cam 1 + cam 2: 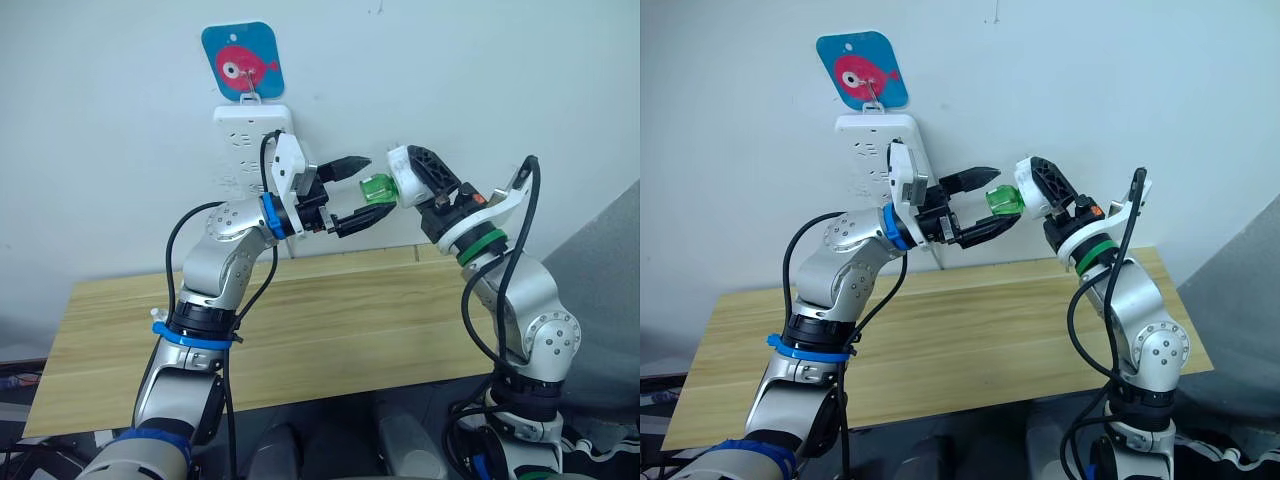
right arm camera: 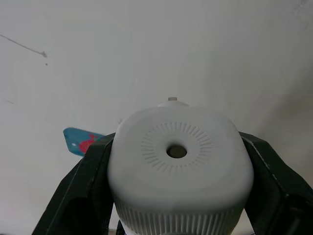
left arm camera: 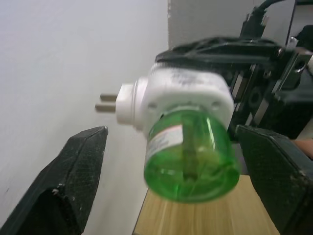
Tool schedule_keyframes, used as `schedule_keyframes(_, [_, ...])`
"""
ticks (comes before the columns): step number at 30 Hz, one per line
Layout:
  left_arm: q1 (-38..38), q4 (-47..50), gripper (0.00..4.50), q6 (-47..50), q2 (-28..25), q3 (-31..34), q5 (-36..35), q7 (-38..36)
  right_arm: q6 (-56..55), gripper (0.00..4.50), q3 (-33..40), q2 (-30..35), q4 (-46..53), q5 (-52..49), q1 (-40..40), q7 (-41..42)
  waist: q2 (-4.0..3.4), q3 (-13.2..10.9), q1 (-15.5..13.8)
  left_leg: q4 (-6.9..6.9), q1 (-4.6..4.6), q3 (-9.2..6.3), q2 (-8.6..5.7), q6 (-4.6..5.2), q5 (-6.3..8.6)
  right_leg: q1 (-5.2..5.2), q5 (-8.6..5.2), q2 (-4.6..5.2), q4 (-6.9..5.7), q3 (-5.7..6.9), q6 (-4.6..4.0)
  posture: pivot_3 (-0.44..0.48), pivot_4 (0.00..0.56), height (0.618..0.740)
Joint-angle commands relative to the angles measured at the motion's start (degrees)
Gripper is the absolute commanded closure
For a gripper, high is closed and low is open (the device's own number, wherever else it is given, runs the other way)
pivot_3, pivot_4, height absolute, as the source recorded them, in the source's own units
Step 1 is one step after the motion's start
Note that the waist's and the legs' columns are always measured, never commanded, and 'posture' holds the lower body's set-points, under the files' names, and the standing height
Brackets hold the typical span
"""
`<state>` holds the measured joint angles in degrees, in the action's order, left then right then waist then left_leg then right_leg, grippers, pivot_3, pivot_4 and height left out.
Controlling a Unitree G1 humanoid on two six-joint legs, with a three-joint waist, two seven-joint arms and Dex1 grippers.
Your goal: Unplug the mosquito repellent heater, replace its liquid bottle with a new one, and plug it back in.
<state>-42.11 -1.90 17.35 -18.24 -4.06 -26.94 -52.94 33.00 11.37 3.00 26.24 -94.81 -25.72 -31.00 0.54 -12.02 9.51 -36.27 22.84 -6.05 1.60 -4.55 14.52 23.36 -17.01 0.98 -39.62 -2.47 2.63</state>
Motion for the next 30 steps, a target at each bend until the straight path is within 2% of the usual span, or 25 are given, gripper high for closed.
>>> schedule_keyframes(1, [-0.69, 2.82, 1.25, 0.12, 0.2, 1.07, -1.06, 0.22, -1.37, 1.51, -0.66, 0.81, 2.23, -1.75, -0.23, 1.0, 0.0, 0.0, -0.01, -0.02, 0.0, 0.0, 0.0, 0.0, 0.0, 0.0, 0.0, 0.0, -0.02, 0.0, 0.0, -0.187, 0.177, 0.725])
schedule_keyframes(4, [-0.25, 3.43, 2.21, 0.38, 0.06, 0.46, -0.83, -0.33, -2.1, 1.51, -1.18, 1.25, 2.33, -2.08, -0.26, 0.76, 0.0, 0.0, -0.01, -0.03, 0.01, 0.0, 0.0, 0.0, 0.0, 0.0, 0.0, 0.0, -0.02, 0.0, 0.0, -0.187, 0.178, 0.725])
schedule_keyframes(5, [0.01, 3.66, 2.35, 0.51, 0.03, 0.34, -0.67, -0.35, -2.37, 1.51, -1.36, 1.38, 2.41, -2.2, -0.28, 0.69, 0.0, 0.0, -0.01, -0.03, 0.0, 0.0, 0.0, 0.0, 0.0, 0.0, 0.0, 0.0, -0.02, -0.01, 0.0, -0.187, 0.179, 0.725])
schedule_keyframes(15, [-0.23, 3.29, 2.35, -0.21, 0.03, 0.51, -0.29, -0.72, -3.7, 1.51, -2.09, 2.19, 2.77, -3.05, 0.17, 1.11, 0.0, 0.0, -0.1, -0.05, 0.01, 0.0, 0.0, 0.0, 0.0, 0.0, 0.0, -0.01, -0.04, 0.0, 0.0, -0.185, 0.181, 0.725])
schedule_keyframes(22, [-0.18, 1.7, 0.06, -0.27, -1.34, 0.02, 1.4, -1.09, -4.26, 1.51, -2.34, 2.84, 2.37, -3.25, -0.03, 1.11, 0.0, 0.0, -0.11, -0.05, 0.0, 0.0, 0.0, 0.0, 0.0, 0.0, 0.0, -0.01, -0.05, 0.0, 0.0, -0.186, 0.182, 0.725])
schedule_keyframes(25, [0.04, 2.38, 0.0, 1.2, -1.37, 0.54, -0.26, -1.93, -4.5, 1.51, -2.55, 2.87, 2.43, -3.27, -0.07, 0.91, 0.0, 0.0, -0.09, -0.06, 0.0, 0.0, 0.0, 0.0, 0.0, 0.0, 0.0, -0.01, -0.05, 0.0, 0.0, -0.186, 0.182, 0.725])
schedule_keyframes(30, [0.39, 2.27, 0.0, 0.37, -1.66, -0.66, 1.42, -2.58, -4.83, 1.51, -2.91, 2.65, 2.44, -3.11, -0.09, 0.77, 0.0, 0.0, -0.09, -0.08, 0.0, 0.0, 0.0, 0.0, 0.0, 0.0, 0.0, -0.01, -0.08, 0.0, 0.0, -0.186, 0.183, 0.725])
